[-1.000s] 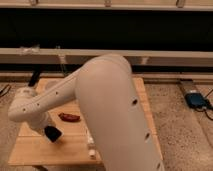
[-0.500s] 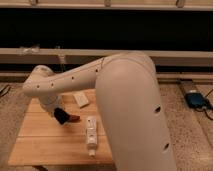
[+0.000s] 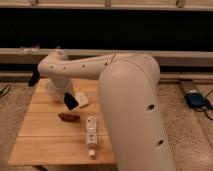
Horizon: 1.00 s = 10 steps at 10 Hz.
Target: Place the eraser on the white sponge
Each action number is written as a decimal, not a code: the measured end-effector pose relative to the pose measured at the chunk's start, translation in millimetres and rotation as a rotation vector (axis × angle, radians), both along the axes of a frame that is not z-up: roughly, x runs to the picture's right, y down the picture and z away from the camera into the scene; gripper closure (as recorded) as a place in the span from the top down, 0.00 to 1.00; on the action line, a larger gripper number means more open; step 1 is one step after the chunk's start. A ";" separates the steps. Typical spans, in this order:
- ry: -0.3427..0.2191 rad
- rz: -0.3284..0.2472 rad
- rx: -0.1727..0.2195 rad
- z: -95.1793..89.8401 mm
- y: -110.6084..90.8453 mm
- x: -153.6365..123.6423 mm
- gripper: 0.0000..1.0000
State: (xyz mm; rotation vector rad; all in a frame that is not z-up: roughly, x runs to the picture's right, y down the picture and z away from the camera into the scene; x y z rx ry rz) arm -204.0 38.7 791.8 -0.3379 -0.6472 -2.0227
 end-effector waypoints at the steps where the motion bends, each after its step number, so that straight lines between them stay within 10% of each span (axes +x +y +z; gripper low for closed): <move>1: 0.020 0.021 -0.008 7.5 -10.5 6.1 0.00; 10: 0.066 0.127 -0.055 85.0 -7.6 31.2 0.00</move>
